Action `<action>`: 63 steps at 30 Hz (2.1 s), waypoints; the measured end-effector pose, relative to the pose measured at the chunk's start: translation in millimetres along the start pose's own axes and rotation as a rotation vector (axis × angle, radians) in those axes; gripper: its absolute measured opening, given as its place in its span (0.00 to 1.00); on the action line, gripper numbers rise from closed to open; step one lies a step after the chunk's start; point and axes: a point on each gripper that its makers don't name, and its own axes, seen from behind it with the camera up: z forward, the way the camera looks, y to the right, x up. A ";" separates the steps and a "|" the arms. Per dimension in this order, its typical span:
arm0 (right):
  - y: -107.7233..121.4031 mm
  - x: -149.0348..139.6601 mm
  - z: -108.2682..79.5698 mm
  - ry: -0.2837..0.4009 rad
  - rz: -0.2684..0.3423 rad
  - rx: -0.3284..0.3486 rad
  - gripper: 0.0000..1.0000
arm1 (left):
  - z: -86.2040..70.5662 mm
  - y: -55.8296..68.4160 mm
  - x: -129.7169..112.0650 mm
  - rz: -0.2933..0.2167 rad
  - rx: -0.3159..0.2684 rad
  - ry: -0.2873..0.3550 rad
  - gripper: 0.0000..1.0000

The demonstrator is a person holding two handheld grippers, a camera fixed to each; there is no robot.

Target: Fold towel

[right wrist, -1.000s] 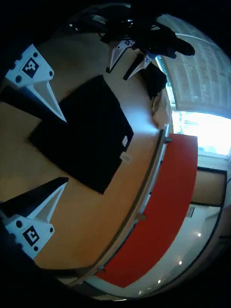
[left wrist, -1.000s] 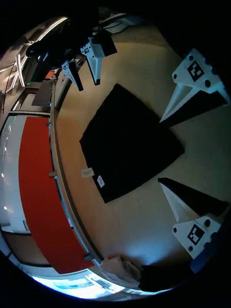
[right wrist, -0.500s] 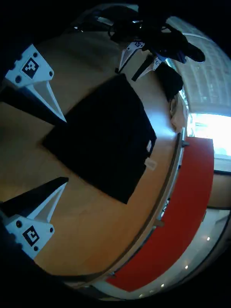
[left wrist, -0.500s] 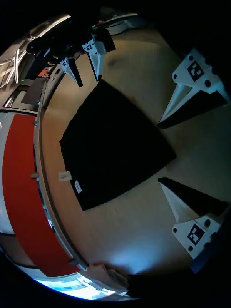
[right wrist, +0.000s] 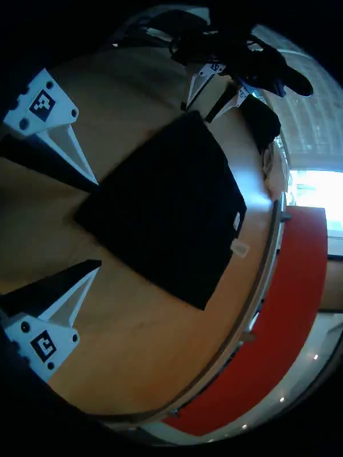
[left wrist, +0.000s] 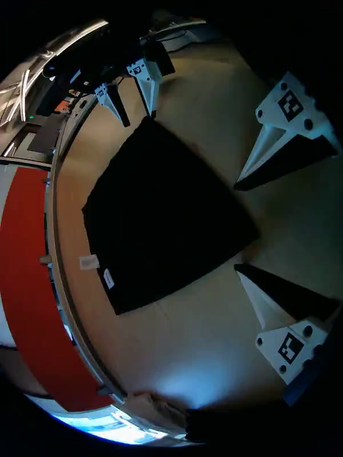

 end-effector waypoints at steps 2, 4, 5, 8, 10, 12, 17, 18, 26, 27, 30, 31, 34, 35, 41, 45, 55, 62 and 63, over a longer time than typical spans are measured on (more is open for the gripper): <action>-0.5 -2.7 0.3 -0.005 0.001 0.002 0.81 | 0.7 -0.3 -0.4 0.008 0.009 -0.004 0.93; -0.6 -4.7 0.8 -0.008 0.005 0.004 0.75 | 1.4 -1.4 -0.4 0.011 0.018 -0.009 0.91; -0.6 -5.5 1.0 -0.009 0.008 0.004 0.73 | 1.6 -2.1 -0.2 0.011 0.023 -0.010 0.89; -0.6 -6.3 1.4 -0.007 0.021 0.007 0.67 | 1.9 -4.5 0.6 0.004 0.033 -0.016 0.80; -0.9 -6.0 1.3 -0.005 0.025 0.010 0.67 | 1.5 -5.0 0.9 -0.002 0.032 -0.019 0.78; -1.5 -5.5 1.1 -0.003 0.025 0.014 0.67 | 1.0 -4.7 0.9 -0.008 0.029 -0.022 0.76; -4.3 -5.9 0.7 -0.008 0.008 0.024 0.61 | 0.2 -2.1 -1.9 -0.003 0.026 -0.029 0.75; -4.9 -6.1 0.7 -0.010 0.006 0.026 0.59 | 0.3 -2.0 -2.5 -0.002 0.029 -0.030 0.72; -11.5 -5.4 1.5 -0.012 0.004 0.056 0.36 | 0.2 -8.0 -3.3 -0.001 0.061 -0.039 0.53; -12.1 -5.3 1.5 -0.012 0.002 0.058 0.35 | 0.1 -8.0 -3.3 -0.002 0.060 -0.040 0.52; -12.8 -5.2 1.3 -0.012 0.002 0.058 0.33 | -0.4 -8.1 -3.8 -0.003 0.060 -0.043 0.51; -13.0 -5.2 1.4 -0.012 0.004 0.058 0.31 | -0.6 -8.3 -4.0 -0.002 0.062 -0.044 0.50; -13.3 -4.9 1.6 -0.014 0.009 0.058 0.25 | -1.2 -8.5 -4.2 -0.001 0.066 -0.050 0.39; -13.3 -4.8 1.8 -0.015 0.011 0.058 0.23 | -1.5 -8.6 -4.2 -0.003 0.067 -0.052 0.35; -13.5 -4.4 2.5 -0.019 0.020 0.054 0.19 | -2.7 -11.3 -4.9 -0.027 0.074 -0.059 0.17; -10.3 -3.1 2.9 -0.018 0.022 0.038 0.16 | -2.6 -9.4 -4.7 -0.035 0.071 -0.057 0.12; -2.3 3.7 -2.0 0.000 0.020 0.017 0.14 | -4.9 1.0 -3.5 -0.039 0.079 -0.040 0.10; -2.0 10.8 -13.5 0.006 0.022 0.025 0.14 | -15.5 3.8 3.3 -0.080 0.076 -0.026 0.10; -2.3 12.2 -15.6 0.007 0.021 0.026 0.14 | -17.5 4.1 4.5 -0.084 0.077 -0.024 0.10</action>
